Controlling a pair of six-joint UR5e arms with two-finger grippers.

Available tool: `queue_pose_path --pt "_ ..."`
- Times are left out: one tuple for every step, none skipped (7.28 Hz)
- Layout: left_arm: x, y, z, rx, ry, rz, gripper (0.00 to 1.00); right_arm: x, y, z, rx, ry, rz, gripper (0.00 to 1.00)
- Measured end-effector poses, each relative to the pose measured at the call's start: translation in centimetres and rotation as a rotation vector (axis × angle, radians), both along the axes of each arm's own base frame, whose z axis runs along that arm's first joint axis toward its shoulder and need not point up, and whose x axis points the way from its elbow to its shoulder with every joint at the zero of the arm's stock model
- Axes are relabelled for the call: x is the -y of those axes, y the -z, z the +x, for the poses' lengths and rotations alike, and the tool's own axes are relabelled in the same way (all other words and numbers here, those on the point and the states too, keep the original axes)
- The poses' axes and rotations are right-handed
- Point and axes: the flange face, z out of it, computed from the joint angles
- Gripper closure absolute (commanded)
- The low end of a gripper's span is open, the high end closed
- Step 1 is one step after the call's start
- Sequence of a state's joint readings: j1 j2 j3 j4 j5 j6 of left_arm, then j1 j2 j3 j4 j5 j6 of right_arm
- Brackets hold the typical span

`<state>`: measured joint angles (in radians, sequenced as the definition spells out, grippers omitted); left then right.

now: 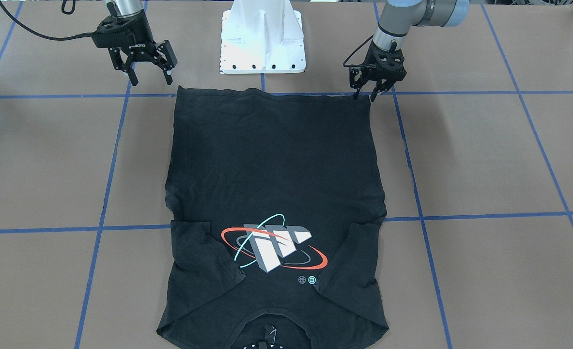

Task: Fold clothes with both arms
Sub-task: 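Position both grippers at the hem corners nearest the robot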

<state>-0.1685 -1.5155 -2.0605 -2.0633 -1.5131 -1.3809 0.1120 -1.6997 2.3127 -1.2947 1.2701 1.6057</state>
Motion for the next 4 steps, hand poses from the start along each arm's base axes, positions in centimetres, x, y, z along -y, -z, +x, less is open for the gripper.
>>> queue_pose_path --pt "-0.09 0.0 0.02 -0.002 -0.004 -0.009 0.48 0.0 0.0 0.0 0.0 0.0 0.0 0.0" --pt "-0.21 0.0 0.05 -0.004 -0.008 -0.022 0.49 0.0 -0.01 -0.01 0.0 0.0 0.0 0.0" --pt "-0.29 -0.01 0.08 -0.006 -0.009 -0.031 0.5 0.0 -0.04 -0.02 -0.001 0.0 0.0 0.0" --pt "-0.3 -0.09 0.11 -0.005 -0.009 -0.034 0.5 0.01 -0.05 -0.02 -0.001 -0.001 0.0 0.0"
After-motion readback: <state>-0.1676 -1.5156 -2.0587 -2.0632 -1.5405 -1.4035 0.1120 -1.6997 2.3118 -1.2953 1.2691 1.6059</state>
